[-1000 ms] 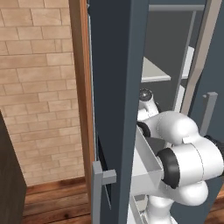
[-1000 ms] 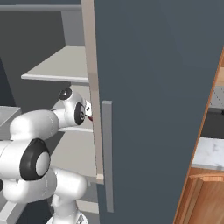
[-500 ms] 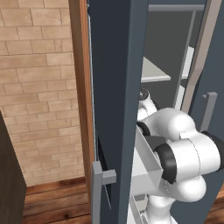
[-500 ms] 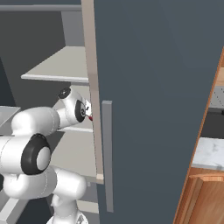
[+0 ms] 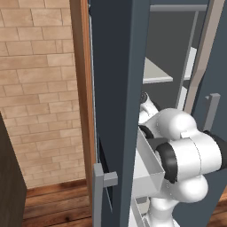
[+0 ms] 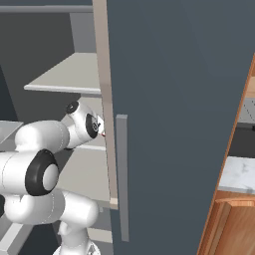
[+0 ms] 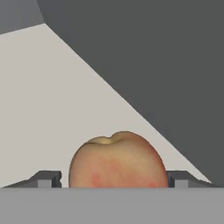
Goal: Take the broccoli, fish, and peach from the freezer and place them in the bowl on the counter.
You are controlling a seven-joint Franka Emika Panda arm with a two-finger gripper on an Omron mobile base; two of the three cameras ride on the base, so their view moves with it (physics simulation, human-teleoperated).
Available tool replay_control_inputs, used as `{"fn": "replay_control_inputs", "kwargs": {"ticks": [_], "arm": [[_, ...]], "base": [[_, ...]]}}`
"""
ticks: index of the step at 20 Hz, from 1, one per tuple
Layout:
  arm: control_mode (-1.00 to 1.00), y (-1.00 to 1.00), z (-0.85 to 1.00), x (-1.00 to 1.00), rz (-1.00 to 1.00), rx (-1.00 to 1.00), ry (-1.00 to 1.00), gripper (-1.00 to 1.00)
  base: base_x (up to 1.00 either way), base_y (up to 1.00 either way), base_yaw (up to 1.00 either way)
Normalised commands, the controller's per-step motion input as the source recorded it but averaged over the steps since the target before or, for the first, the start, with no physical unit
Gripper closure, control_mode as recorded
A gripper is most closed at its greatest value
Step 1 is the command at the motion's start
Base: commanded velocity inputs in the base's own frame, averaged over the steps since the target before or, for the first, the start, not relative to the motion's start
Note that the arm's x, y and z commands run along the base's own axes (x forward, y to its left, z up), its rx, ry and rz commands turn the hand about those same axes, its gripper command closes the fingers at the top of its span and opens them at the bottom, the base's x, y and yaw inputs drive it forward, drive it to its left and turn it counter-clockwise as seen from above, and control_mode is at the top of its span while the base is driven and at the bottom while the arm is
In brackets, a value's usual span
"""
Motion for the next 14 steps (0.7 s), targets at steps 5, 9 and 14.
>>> {"fn": "replay_control_inputs", "kwargs": {"ticks": [5,9,14], "arm": [[-1.00,-0.08,-0.05,0.00,-0.04,0.00,0.00,1.00],[-1.00,0.00,0.00,-0.04,-0.01,0.00,0.00,1.00],[-1.00,-0.09,0.00,-0.30,0.00,0.00,0.00,1.00]], "base": [[0.00,0.00,0.00],[0.00,0.00,0.00],[0.00,0.00,0.00]]}}
